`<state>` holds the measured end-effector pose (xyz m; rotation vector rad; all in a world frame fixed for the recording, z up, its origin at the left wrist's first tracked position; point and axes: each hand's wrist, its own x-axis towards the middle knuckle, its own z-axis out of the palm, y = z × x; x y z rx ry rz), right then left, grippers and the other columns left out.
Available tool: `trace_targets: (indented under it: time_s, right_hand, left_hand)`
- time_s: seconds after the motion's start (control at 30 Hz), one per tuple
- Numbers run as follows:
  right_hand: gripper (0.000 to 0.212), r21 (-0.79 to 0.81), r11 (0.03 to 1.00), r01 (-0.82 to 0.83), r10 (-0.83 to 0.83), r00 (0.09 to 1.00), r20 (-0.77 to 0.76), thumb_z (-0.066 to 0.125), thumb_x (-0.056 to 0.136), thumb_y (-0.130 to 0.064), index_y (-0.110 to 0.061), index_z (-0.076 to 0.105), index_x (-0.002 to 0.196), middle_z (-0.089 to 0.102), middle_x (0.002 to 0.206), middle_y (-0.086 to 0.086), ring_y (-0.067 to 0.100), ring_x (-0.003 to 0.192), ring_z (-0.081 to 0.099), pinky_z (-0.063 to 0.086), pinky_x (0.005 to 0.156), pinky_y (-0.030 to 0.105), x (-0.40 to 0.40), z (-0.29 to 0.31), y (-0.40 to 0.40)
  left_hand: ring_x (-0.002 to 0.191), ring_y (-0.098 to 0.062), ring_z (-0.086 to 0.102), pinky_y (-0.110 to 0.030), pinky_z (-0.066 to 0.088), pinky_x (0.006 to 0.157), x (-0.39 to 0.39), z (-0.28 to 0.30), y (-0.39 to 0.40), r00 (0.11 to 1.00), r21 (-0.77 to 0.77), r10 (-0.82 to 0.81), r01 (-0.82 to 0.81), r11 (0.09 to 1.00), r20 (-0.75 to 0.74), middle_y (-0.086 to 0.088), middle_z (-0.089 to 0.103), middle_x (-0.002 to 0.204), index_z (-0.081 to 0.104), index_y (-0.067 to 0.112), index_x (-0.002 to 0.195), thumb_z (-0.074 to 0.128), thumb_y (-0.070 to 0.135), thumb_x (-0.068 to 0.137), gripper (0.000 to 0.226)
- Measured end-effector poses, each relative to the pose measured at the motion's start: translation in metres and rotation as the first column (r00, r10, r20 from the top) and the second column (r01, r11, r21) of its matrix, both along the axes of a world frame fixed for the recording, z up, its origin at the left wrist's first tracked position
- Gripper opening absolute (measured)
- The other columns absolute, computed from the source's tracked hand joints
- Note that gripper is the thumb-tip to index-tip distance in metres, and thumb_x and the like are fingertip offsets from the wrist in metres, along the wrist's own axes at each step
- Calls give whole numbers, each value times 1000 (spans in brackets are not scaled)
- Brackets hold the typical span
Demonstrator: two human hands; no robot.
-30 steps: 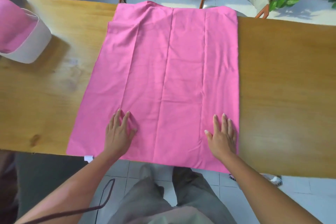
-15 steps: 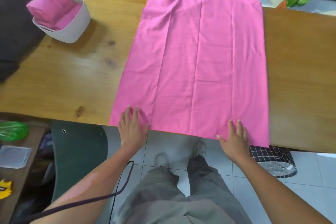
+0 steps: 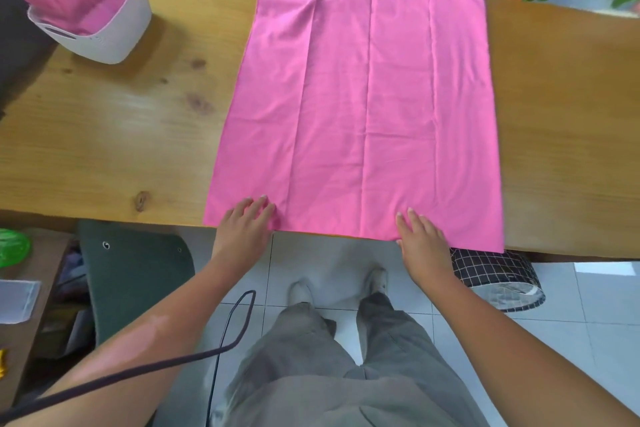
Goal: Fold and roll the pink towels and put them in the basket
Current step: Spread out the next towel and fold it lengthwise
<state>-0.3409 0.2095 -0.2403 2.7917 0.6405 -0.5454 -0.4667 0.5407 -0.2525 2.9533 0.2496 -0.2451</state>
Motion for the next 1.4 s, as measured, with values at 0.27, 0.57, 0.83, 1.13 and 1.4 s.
trace_targets:
  time_s: [0.27, 0.57, 0.83, 1.13, 1.4]
  right_hand:
    - [68, 12, 999, -33, 33, 999, -20, 49, 99, -9, -17, 17, 159, 15, 167, 3, 22, 152, 19, 28, 118, 35, 1, 4, -12]
    - [76, 188, 962, -200, 167, 969, 181, 86, 29, 18, 4, 75, 103, 74, 109, 19, 28, 90, 75, 60, 66, 38, 0, 7, -40]
    - [64, 263, 934, -242, 194, 961, 197, 90, 14, 17, -2, 75, 73, 68, 56, 6, 25, 35, 51, 45, 42, 24, 14, 24, -55]
    - [5, 278, 960, -24, -7, 994, 110, 71, 79, 0, -4, 69, 81, 64, 60, 10, 32, 58, 53, 45, 55, 37, 6, 19, -70]
    - [23, 392, 902, 183, -199, 980, 1, 54, 97, -9, -7, 67, 115, 74, 90, 14, 37, 79, 65, 50, 67, 43, 12, 18, -65]
  left_hand:
    - [79, -34, 60, -41, 55, 61, -3, 0, 2, 994, 112, -99, 94, 989, 46, -14, 66, 104, 67, 3, 113, 81, -14, 50, 66]
    - [69, -29, 56, -34, 51, 49, -5, 3, 10, 974, 98, -218, 212, 972, 55, -10, 63, 92, 70, 3, 103, 82, -16, 39, 67]
    - [71, -28, 57, -36, 50, 47, -5, 13, 26, 963, -51, -267, 269, 962, 45, -7, 61, 86, 68, 5, 90, 80, -16, 56, 42]
    - [87, -27, 64, -37, 52, 67, 11, 25, 19, 998, -186, -59, 57, 981, -4, -3, 71, 100, 62, 11, 108, 56, 21, 102, 13]
    - [89, -28, 61, -36, 48, 64, 39, 41, 34, 989, -117, -147, 145, 982, -11, -4, 65, 103, 60, 12, 108, 63, 19, 96, 14]
